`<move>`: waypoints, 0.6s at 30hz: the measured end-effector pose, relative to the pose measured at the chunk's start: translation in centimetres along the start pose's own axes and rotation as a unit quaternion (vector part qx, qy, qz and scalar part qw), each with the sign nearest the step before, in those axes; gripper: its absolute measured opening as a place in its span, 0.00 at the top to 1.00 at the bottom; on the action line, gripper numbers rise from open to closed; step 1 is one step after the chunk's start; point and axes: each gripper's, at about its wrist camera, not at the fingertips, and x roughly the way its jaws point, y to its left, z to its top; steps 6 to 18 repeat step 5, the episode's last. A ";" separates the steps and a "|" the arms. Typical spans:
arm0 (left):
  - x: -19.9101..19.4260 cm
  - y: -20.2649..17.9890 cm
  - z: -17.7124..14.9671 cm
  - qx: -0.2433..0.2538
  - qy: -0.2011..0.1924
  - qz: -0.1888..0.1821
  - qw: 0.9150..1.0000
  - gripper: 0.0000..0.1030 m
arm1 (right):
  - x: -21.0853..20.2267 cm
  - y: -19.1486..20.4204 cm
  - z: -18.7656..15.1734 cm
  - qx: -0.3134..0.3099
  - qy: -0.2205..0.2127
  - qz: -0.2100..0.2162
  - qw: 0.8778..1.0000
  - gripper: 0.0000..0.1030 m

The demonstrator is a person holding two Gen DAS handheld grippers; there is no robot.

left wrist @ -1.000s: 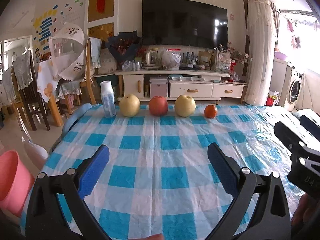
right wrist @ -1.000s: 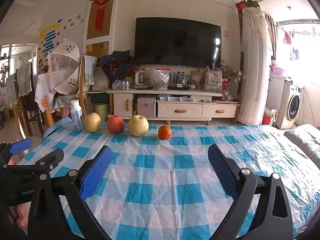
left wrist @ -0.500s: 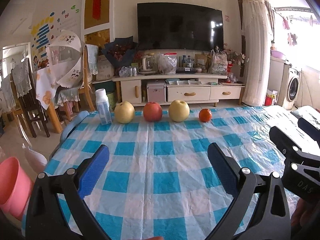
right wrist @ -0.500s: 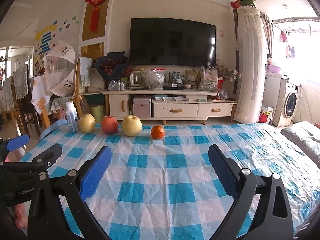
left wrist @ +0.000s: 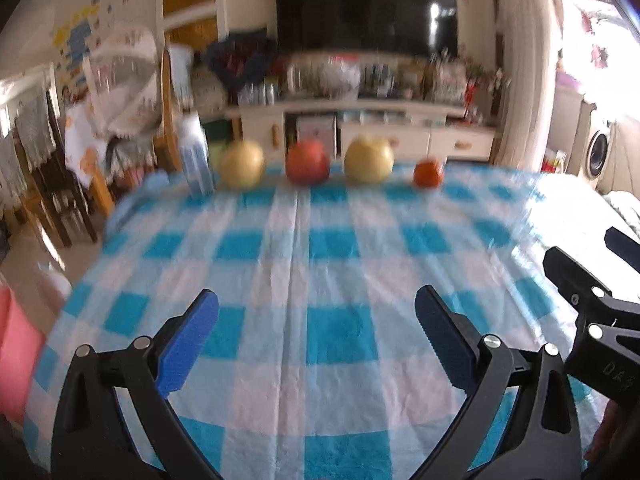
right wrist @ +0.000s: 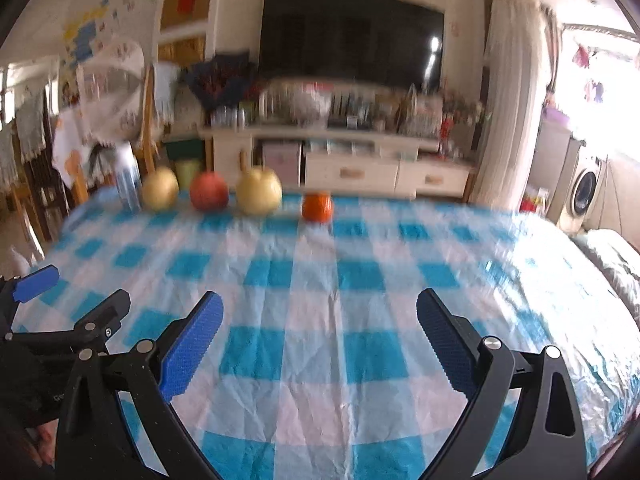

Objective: Collect trash

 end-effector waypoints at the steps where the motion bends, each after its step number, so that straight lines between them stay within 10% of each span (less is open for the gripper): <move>1: 1.2 0.1 -0.4 -0.004 0.022 -0.005 1.000 0.04 | 1.2 0.1 -0.3 0.000 0.024 -0.001 1.000 0.07; 5: 5.0 0.3 -1.5 -0.015 0.091 -0.009 0.996 0.04 | 5.4 0.4 -2.0 0.004 0.107 -0.011 0.994 0.07; 18: 5.0 0.3 -1.5 -0.015 0.091 -0.009 0.996 0.04 | 5.4 0.4 -2.0 0.004 0.107 -0.011 0.994 0.07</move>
